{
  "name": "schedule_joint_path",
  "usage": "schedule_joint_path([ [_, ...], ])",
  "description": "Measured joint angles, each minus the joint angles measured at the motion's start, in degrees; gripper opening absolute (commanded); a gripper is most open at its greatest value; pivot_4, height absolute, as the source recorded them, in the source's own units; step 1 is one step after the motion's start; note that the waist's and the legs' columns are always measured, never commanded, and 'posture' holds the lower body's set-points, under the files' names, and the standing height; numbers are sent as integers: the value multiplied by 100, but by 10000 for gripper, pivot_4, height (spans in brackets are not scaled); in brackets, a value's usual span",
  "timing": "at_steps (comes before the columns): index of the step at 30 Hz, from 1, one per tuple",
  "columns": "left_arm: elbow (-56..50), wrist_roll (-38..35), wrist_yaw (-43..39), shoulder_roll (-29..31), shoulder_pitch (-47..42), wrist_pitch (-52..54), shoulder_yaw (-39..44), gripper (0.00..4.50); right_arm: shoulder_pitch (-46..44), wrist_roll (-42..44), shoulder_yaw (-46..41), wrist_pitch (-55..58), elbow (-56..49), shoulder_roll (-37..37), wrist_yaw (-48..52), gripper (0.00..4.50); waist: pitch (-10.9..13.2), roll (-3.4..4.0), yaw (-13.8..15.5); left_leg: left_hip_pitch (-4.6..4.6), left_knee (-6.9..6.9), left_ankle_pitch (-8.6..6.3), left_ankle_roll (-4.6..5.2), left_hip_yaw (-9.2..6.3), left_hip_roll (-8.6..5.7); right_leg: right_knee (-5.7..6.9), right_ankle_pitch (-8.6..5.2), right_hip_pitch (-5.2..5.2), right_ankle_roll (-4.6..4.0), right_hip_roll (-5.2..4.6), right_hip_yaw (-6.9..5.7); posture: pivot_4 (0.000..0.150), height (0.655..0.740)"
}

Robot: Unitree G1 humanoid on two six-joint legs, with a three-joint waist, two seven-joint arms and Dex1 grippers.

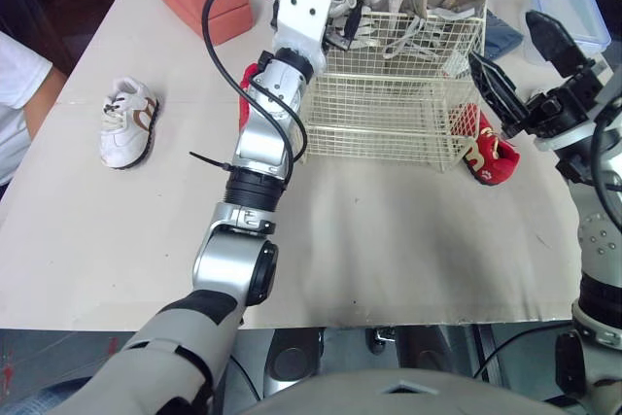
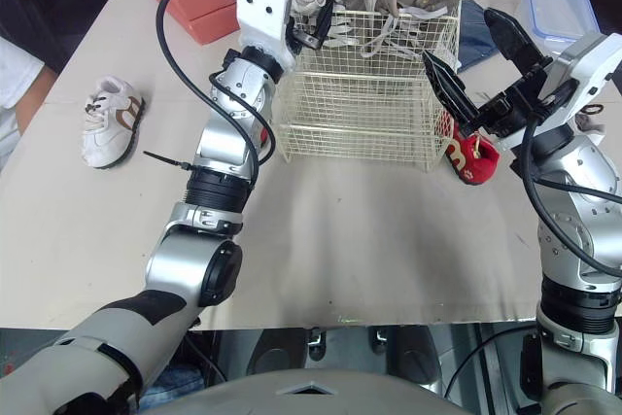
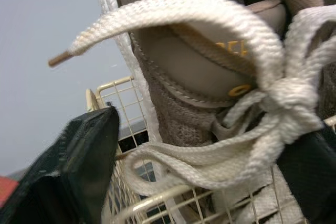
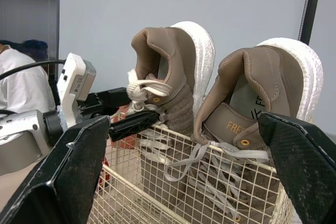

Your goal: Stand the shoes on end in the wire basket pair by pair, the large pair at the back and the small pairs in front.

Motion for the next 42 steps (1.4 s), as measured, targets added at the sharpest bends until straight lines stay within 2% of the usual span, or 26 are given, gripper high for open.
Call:
schedule_joint_path([
  [9,-1178,-53,-182,2,592,795,-41,44441,139,-20,-129,-14,4,-116,0,45000,0,0,-4,7,-4,0,0,-8,1,-2,-1,5,1,1,6,1500,6860],
  [19,-2546,-483,-945,601,1118,1491,4,44441,1010,58,-628,333,59,-673,102,45000,1,0,5,6,-6,0,0,-10,4,-3,-2,5,1,-1,8,1500,6860],
  [28,-3452,-2055,-2647,1440,1289,2372,108,44441,2223,93,-854,1060,189,-1024,149,45000,1,1,-5,20,-13,-1,1,-7,5,-3,-15,11,19,4,17,1500,6860],
  [31,-3602,-2561,-3356,1918,1492,2756,99,44441,2474,39,-854,1175,472,-1029,226,45000,3,3,-12,28,-19,-2,2,-1,4,-3,-17,12,22,6,26,1500,6860],
  [37,-4000,-3380,-4792,3210,1527,3739,-32,44441,2401,-85,-720,1284,938,-1047,490,45000,4,5,-10,35,-22,-15,24,1,3,-6,-22,14,26,11,33,1500,6860],
  [41,-4092,-3576,-5263,3550,1389,4055,-235,44441,1954,-308,-497,1267,1409,-1034,510,45000,6,5,-7,34,-22,-17,27,0,-1,-10,-22,15,27,10,35,1500,6860],
  [42,-4138,-3611,-5333,3595,1337,4132,-257,44808,1865,-370,-451,1262,1499,-1035,511,42447,6,4,-6,33,-22,-17,27,-1,-1,-10,-24,15,29,11,35,1500,6860],
])
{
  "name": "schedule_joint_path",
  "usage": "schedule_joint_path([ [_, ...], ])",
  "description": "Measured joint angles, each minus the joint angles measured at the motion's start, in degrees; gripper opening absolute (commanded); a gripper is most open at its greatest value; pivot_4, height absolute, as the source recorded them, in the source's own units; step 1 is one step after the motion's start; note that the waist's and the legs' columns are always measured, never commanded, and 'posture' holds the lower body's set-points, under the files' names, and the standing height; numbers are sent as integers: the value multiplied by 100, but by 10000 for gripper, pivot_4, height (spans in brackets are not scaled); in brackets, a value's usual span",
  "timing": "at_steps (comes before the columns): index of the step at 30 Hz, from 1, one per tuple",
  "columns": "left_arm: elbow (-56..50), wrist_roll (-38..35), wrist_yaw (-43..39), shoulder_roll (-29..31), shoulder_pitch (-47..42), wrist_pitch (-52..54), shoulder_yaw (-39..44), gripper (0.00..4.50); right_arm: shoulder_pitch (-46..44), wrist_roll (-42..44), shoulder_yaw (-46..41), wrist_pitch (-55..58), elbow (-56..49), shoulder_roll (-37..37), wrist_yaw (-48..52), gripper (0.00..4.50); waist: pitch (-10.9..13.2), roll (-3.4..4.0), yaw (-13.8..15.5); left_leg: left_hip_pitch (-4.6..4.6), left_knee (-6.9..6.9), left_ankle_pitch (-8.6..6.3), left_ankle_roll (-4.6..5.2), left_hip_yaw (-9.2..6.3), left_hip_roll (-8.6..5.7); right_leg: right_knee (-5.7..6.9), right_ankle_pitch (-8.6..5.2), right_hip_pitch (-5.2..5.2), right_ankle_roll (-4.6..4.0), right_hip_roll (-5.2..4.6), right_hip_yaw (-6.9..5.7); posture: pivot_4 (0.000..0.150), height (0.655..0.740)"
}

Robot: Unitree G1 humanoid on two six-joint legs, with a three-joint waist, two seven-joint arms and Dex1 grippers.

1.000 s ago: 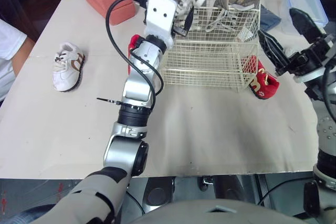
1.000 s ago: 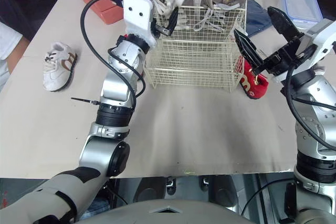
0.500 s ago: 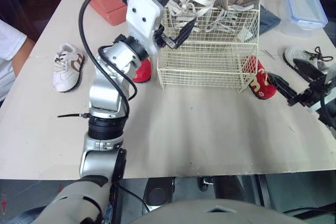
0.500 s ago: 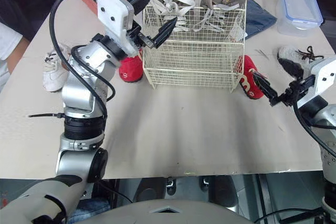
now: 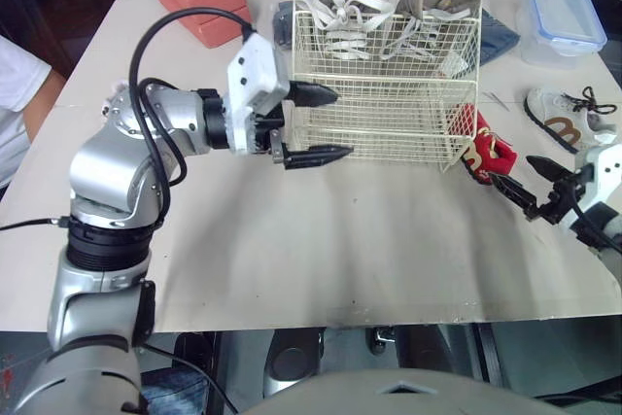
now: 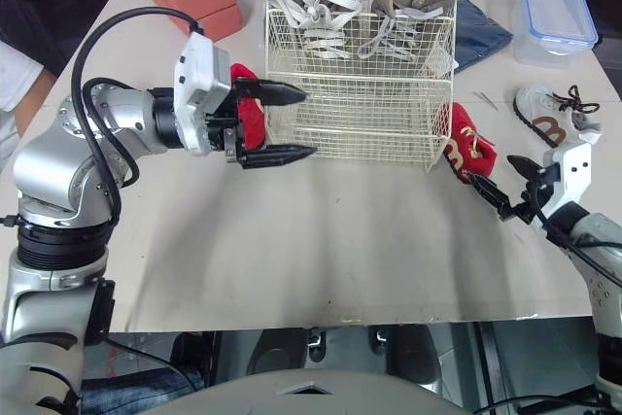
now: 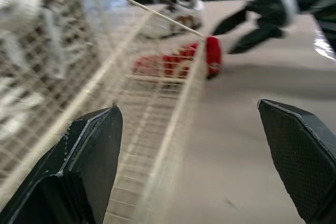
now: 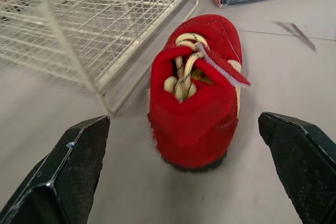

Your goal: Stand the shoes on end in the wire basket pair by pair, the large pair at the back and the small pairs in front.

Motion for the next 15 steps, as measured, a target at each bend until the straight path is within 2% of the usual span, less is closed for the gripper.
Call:
schedule_joint_path([
  [2,-86,-51,-71,91,-88,117,-33,45000,-75,-77,81,0,125,2,10,37641,0,1,6,-2,-5,0,0,-1,0,-3,-1,-1,2,0,-1,1500,6860],
  [3,-116,-63,-102,127,-124,180,-37,45000,-100,-110,100,0,200,11,24,31370,0,0,4,-1,-10,1,-1,0,0,-6,-1,-1,2,0,1,1500,6860],
  [5,-125,-134,-101,136,-140,286,-40,45000,-114,-166,105,-13,287,34,70,24006,1,1,2,1,-13,1,-1,1,0,-8,-2,-1,3,-1,3,1500,6860],
  [7,-128,-222,-82,88,-144,421,-40,45000,-136,-205,133,-64,327,67,124,14335,1,1,-2,1,-12,1,-1,2,0,-8,-1,-1,4,-1,4,1500,6860],
  [8,-128,-264,-42,57,-163,476,-40,45000,-165,-241,144,-116,393,84,146,8027,1,1,-2,1,-12,1,-1,2,0,-8,-1,0,4,-1,4,1500,6860],
  [10,-128,-274,-16,43,-190,495,-40,45000,-189,-290,145,-142,455,89,168,250,1,1,-2,2,-12,1,-1,2,-1,-8,-1,-1,4,-1,4,1500,6860],
  [15,-129,-282,-9,28,-218,471,-133,45000,-221,-395,135,-285,550,137,244,250,1,2,-2,2,-14,1,-2,2,-1,-8,-2,-1,4,0,4,1500,6860],
])
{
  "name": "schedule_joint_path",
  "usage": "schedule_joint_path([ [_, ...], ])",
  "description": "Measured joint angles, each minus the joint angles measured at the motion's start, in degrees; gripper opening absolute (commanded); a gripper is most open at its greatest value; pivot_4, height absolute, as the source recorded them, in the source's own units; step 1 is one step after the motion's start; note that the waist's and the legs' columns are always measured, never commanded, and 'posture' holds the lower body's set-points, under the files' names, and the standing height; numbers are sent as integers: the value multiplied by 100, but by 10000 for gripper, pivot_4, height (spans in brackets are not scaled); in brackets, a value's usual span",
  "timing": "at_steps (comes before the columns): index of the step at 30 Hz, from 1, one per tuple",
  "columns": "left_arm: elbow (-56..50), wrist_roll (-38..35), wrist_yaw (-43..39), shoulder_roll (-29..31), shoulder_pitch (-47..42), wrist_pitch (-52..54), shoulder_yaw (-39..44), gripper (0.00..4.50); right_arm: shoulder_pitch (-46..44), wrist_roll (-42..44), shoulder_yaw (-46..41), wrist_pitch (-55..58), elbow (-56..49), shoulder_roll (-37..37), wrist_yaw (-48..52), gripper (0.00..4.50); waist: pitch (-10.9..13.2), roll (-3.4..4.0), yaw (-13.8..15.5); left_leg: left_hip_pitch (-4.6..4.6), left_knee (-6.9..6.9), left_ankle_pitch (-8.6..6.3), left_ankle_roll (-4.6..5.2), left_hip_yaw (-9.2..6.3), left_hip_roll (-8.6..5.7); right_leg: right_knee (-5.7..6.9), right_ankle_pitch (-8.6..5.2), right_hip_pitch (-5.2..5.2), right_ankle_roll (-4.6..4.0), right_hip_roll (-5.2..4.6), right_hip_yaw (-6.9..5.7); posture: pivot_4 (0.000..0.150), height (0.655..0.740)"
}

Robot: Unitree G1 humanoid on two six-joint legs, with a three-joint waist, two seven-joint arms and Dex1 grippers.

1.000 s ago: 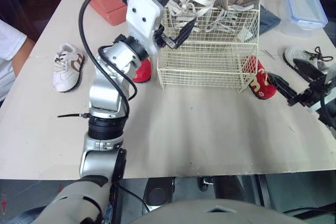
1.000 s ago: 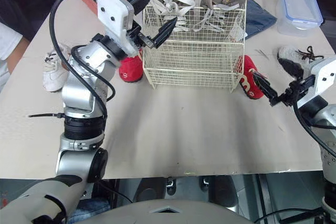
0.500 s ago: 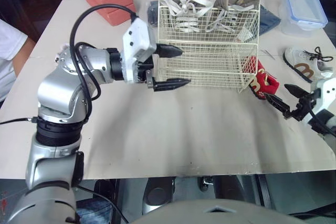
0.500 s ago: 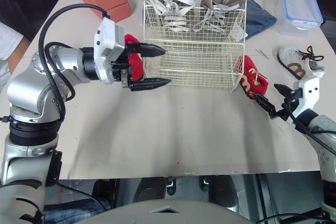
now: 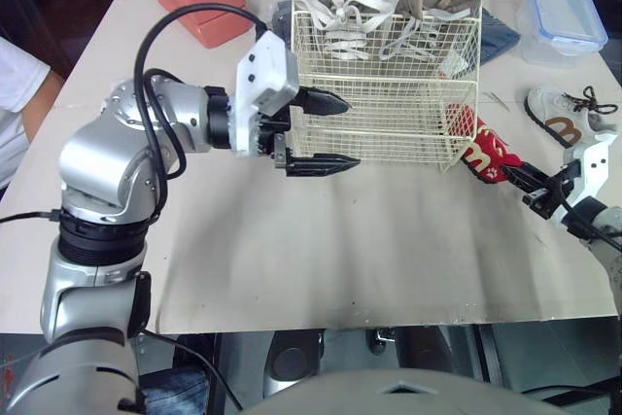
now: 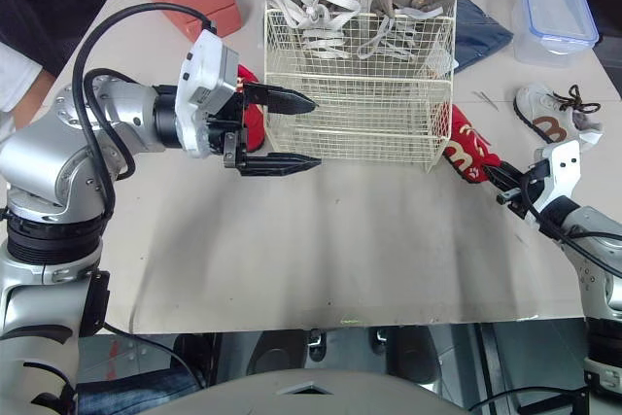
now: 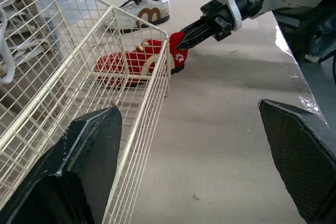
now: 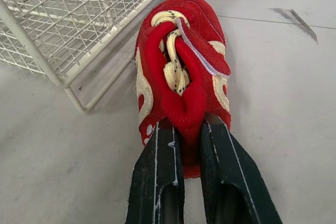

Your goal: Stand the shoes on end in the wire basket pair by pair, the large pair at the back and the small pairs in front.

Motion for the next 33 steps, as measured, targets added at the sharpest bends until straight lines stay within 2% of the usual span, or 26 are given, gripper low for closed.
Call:
schedule_joint_path([
  [6,1,25,-44,27,-2,-36,-49,45000,-43,-142,-460,-882,212,230,-135,250,3,5,3,0,0,6,-11,3,0,0,0,0,1,-2,2,1500,6860],
  [11,79,36,-166,104,-46,-116,-47,45000,-293,-415,-1043,-2346,367,214,-151,250,8,13,-9,4,-5,13,-22,3,-4,0,0,-2,1,2,7,1500,6860],
  [18,368,143,-434,345,-116,-334,-41,45000,-314,-933,-1068,-4015,-5,-415,491,250,16,26,-5,7,-10,13,-23,6,-4,-2,-1,-3,2,4,13,1500,6860],
  [26,830,377,-913,515,-225,-767,-56,45000,-319,-1281,-431,-5858,-305,-1415,1993,250,17,23,-4,5,-9,13,-23,6,-6,-7,-1,-2,2,3,11,1500,6860],
  [30,1045,528,-1394,555,-477,-1061,-254,45000,-922,-1272,228,-6705,-74,-1955,2770,250,18,22,-4,7,-6,13,-23,6,-6,-6,-1,-2,2,3,9,1500,6860],
  [33,1177,627,-1656,505,-664,-1208,-476,45000,-1497,-1270,796,-7061,93,-2101,3195,250,19,20,-4,5,-4,14,-23,5,-6,-7,-1,-2,1,4,8,1500,6860],
])
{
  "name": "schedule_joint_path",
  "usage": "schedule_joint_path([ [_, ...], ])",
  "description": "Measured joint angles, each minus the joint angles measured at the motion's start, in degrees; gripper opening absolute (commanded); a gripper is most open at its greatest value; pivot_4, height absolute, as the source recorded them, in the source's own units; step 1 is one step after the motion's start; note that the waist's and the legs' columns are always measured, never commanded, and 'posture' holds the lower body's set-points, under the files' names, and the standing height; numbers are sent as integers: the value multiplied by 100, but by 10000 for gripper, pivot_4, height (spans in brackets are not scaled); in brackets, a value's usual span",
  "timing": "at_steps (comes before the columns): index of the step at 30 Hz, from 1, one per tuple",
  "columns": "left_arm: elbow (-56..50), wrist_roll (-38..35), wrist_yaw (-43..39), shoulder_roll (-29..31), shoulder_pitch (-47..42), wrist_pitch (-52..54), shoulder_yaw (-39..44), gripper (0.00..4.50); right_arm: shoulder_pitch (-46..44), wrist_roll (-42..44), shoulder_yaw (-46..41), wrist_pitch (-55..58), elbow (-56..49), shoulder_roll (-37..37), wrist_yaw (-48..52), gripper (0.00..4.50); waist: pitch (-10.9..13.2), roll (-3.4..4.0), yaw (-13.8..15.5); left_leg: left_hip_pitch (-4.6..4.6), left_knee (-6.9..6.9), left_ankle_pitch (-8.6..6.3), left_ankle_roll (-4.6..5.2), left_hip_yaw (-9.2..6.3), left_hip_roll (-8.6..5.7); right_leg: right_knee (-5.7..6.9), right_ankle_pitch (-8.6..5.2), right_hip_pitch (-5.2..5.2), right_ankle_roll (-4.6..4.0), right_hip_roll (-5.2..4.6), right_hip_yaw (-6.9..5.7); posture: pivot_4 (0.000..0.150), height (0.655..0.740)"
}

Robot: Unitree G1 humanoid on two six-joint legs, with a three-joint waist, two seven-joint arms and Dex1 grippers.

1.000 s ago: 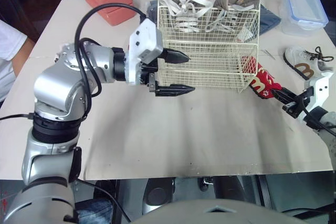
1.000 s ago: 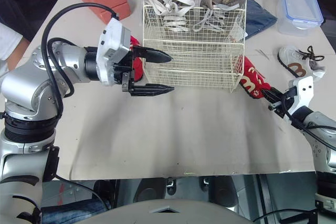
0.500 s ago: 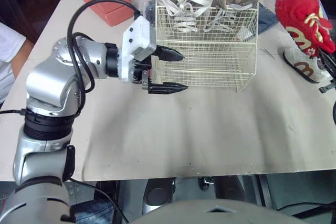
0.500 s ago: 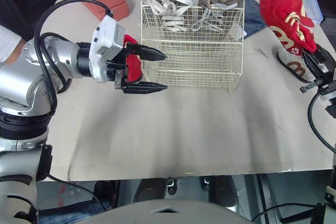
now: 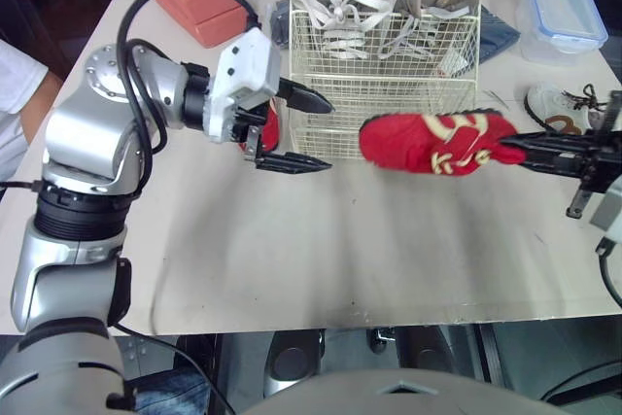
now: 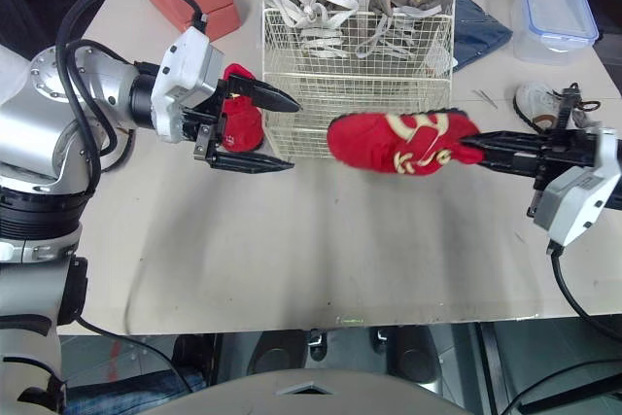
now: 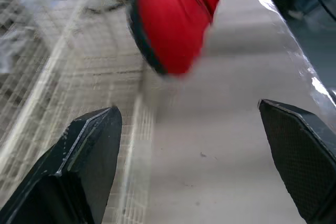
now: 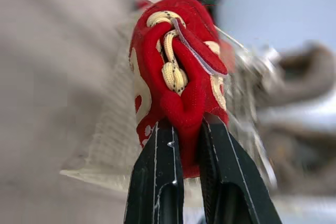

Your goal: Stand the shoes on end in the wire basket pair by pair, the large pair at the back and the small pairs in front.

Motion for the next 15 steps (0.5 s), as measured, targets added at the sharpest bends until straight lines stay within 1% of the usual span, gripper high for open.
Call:
schedule_joint_path([
  [5,75,235,-60,-392,-264,-70,-362,45000,-1028,-98,906,-467,273,55,361,250,3,-4,1,-3,5,0,0,0,1,1,0,0,0,-2,0,1500,6860],
  [10,85,414,-1,-591,-452,193,-685,45000,-1610,-265,1441,-759,510,225,463,250,6,-5,5,-4,7,1,-1,-1,1,3,0,-1,0,-3,-2,1500,6860],
  [15,85,566,136,-678,-521,544,-904,45000,-1816,-342,1636,-790,506,253,448,250,6,-5,7,-4,7,1,-1,-1,4,4,0,-1,0,-6,-2,1500,6860],
])
